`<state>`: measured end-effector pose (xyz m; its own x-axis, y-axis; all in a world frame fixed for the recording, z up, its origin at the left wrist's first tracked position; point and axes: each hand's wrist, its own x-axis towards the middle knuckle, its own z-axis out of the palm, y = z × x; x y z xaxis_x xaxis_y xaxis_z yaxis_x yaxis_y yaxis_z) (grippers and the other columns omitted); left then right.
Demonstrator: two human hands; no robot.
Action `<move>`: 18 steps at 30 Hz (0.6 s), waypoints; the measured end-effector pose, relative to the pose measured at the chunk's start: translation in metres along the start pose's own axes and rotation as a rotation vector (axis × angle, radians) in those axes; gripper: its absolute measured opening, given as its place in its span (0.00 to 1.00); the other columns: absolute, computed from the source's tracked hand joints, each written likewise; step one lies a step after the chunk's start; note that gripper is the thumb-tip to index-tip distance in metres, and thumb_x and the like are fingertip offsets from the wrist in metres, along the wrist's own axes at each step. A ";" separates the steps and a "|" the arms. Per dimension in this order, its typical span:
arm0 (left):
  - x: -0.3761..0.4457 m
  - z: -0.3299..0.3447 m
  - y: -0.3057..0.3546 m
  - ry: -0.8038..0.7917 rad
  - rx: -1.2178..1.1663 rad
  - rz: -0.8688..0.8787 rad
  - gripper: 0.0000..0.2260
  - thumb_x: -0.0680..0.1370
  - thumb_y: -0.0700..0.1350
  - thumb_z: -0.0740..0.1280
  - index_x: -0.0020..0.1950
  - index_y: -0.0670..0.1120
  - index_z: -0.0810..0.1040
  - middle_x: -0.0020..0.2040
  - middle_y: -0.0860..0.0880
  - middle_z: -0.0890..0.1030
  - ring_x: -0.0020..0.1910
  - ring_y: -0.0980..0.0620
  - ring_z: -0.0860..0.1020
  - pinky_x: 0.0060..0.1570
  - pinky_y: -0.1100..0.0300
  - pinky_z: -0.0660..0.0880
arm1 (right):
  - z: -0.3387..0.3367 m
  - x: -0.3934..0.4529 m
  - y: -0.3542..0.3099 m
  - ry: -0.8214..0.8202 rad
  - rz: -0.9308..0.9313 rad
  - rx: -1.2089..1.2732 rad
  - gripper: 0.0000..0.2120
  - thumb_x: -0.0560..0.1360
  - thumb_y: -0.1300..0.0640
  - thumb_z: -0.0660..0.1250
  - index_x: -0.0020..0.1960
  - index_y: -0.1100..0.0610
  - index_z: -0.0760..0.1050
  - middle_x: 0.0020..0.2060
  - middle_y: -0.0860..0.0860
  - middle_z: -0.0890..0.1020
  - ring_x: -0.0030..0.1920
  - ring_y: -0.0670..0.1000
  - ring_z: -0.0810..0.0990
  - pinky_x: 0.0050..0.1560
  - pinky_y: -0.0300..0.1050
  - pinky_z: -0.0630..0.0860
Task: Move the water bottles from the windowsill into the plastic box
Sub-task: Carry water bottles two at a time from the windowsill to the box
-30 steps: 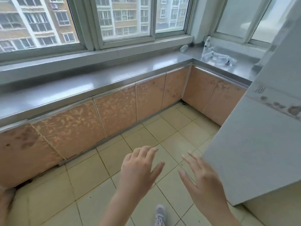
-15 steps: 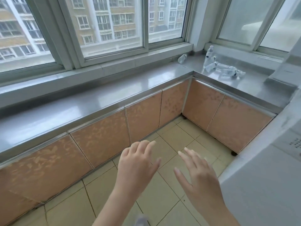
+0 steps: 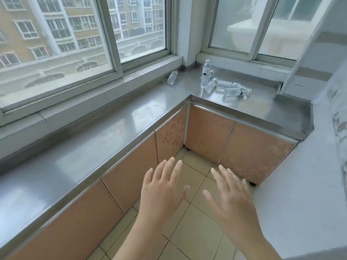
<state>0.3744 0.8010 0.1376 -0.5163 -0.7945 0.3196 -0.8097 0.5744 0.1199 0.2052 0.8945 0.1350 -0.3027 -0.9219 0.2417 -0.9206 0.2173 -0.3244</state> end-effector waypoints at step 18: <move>0.351 0.126 -0.006 -0.046 0.057 0.032 0.28 0.75 0.63 0.56 0.68 0.49 0.77 0.66 0.51 0.79 0.64 0.49 0.79 0.59 0.48 0.76 | 0.052 0.350 0.137 -0.059 0.077 0.035 0.33 0.74 0.34 0.39 0.77 0.43 0.50 0.77 0.43 0.51 0.76 0.45 0.46 0.74 0.48 0.37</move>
<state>0.1634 0.4937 0.1310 -0.5532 -0.7850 0.2788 -0.8066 0.5884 0.0563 -0.0139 0.5851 0.1279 -0.3560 -0.9205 0.1613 -0.8858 0.2774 -0.3721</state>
